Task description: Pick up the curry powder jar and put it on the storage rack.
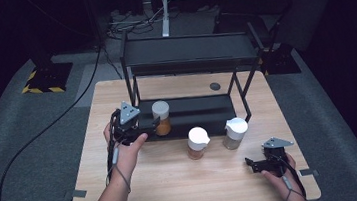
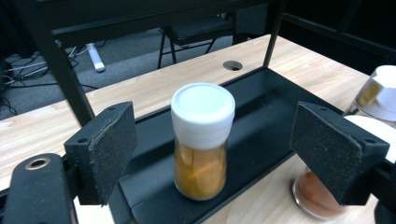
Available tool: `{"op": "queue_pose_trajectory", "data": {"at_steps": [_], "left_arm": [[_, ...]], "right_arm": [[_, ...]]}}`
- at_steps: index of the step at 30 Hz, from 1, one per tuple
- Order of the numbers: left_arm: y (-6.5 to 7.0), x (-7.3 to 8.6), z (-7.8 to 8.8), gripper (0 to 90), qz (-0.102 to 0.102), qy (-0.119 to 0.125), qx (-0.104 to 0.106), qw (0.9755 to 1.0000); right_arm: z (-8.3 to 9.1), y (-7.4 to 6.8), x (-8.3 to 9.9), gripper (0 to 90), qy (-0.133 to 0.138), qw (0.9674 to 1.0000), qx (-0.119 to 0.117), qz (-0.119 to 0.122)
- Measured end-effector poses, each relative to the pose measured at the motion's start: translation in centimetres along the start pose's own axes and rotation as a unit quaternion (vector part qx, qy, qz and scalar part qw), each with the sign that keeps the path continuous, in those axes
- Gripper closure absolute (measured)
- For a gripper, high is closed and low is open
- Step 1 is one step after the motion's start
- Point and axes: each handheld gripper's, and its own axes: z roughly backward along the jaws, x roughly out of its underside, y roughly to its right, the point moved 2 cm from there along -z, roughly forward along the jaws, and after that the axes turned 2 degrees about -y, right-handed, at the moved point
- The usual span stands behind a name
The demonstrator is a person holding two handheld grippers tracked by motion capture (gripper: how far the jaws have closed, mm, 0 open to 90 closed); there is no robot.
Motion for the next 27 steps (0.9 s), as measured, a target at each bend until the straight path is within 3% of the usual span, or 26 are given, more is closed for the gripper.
{"op": "queue_pose_trajectory", "data": {"at_steps": [12,27], "left_arm": [[-0.7,2.8,2.8,14.2,0.006,-0.007,-0.006,0.9999],[-1.4,6.5,4.3,12.6,0.006,-0.031,-0.016,0.9994]], "right_arm": [[0.0,0.0,0.0,0.0,0.000,1.0000,0.002,0.000],[0.0,0.0,0.0,0.0,-0.001,1.0000,0.002,0.000]]}}
